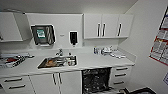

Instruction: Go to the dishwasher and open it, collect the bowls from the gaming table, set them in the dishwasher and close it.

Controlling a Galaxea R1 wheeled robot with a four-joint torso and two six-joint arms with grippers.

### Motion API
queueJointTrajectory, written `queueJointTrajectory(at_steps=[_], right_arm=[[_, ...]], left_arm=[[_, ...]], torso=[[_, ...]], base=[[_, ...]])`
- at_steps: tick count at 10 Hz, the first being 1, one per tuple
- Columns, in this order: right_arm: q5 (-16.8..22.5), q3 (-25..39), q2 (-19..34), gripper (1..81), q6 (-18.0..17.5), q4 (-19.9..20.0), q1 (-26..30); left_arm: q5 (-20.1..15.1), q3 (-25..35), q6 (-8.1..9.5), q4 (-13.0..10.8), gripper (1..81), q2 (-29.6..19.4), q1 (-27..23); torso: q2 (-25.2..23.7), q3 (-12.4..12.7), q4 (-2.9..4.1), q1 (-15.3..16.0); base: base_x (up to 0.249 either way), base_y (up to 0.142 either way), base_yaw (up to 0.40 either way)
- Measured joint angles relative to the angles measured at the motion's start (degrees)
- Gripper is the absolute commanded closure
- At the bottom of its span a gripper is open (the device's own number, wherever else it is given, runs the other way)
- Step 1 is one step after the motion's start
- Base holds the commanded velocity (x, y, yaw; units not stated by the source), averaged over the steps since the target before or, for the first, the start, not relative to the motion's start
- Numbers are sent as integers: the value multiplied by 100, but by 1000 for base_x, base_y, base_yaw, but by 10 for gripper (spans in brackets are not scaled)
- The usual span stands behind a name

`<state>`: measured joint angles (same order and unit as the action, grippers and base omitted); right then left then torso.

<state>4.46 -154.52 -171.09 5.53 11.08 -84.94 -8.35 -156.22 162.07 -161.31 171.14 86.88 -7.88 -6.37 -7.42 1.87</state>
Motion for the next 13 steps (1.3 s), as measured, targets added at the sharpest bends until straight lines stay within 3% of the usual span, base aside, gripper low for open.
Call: queueJointTrajectory(at_steps=[4,11,13], right_arm=[[-17,0,-2,10,0,-1,74],[-35,-74,-22,10,2,-22,16],[-28,-80,-49,10,2,-22,-37]], left_arm=[[-24,-1,0,0,10,11,-85],[171,-21,0,-2,10,17,-61],[240,-20,0,-2,10,30,-15]], torso=[[555,0,0,-109],[557,18,0,-116],[562,258,-24,-114]], base=[[0,0,0],[0,0,0],[0,0,0]])
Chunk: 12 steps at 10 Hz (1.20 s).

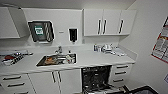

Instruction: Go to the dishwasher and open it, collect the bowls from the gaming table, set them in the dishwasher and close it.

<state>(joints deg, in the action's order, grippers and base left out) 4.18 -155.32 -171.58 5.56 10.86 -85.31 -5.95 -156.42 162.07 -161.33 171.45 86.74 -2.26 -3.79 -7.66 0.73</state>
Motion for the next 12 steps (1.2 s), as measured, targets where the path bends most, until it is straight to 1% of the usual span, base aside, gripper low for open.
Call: queueJointTrajectory(at_steps=[1,3,4,7,10,12], right_arm=[[4,0,0,10,0,-1,-39],[6,-5,5,10,0,-1,-60],[15,-9,2,10,0,-39,-71],[26,-48,6,10,0,-243,-71],[33,-48,6,10,0,-304,-72],[37,-59,9,10,0,-307,-72]], left_arm=[[0,0,0,0,10,-17,4],[39,-1,0,0,10,-20,15],[144,0,0,0,10,-17,34],[171,0,0,0,10,-17,33],[174,-23,0,0,10,57,50],[238,-235,0,-2,10,201,48]], torso=[[-2,177,-11,-4],[-5,304,-13,-13],[-5,315,-13,-13],[-5,304,-13,-13],[-5,304,-15,-13],[-5,304,-15,-13]], base=[[0,0,0],[0,0,0],[0,0,0],[0,0,0],[0,0,0],[0,0,0]])
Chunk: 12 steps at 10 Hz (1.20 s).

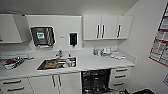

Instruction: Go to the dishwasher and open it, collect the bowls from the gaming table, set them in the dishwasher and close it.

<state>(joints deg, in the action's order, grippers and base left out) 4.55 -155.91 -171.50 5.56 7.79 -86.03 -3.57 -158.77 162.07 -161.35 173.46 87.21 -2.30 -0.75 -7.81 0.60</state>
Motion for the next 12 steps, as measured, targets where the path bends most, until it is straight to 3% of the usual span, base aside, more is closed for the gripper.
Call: queueJointTrajectory(at_steps=[2,9,12], right_arm=[[-1,-11,2,10,0,-126,0],[29,-149,-6,10,-2,-402,34],[46,-156,-9,10,-2,-402,34]], left_arm=[[94,-283,0,2,10,144,-22],[378,-295,0,0,10,188,-50],[137,-302,0,0,10,157,-24]], torso=[[0,0,0,0],[0,0,0,0],[0,0,0,0]], base=[[0,0,0],[0,0,0],[0,0,0]])
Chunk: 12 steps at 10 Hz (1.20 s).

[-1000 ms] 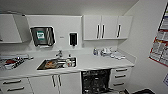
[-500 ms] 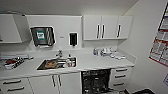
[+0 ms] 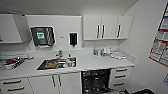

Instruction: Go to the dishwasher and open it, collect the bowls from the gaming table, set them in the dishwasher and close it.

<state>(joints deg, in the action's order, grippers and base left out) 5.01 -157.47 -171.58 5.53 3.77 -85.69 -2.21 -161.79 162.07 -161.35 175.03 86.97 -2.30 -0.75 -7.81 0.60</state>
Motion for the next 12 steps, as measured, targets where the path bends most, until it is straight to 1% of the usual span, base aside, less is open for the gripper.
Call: queueJointTrajectory(at_steps=[1,3,5,6,9,12], right_arm=[[0,0,-2,10,-9,2,2],[-30,-1,-2,10,-24,2,-6],[-57,-9,-35,10,-22,4,-41],[-63,-11,-61,10,-22,4,-80],[-66,-11,-61,10,-22,2,-113],[-74,-11,-78,10,-22,0,-98]], left_arm=[[-104,-30,0,0,10,38,27],[-112,-15,0,0,10,-13,88],[-349,-124,0,0,10,-188,96],[-383,-232,0,0,10,-188,88],[-377,-488,0,0,10,9,-54],[-344,-488,0,0,10,187,-224]], torso=[[0,0,0,0],[0,0,0,0],[0,0,0,0],[0,0,0,0],[0,0,0,0],[0,0,0,0]], base=[[0,0,0],[0,0,0],[0,0,0],[0,0,0],[0,0,0],[0,0,0]])
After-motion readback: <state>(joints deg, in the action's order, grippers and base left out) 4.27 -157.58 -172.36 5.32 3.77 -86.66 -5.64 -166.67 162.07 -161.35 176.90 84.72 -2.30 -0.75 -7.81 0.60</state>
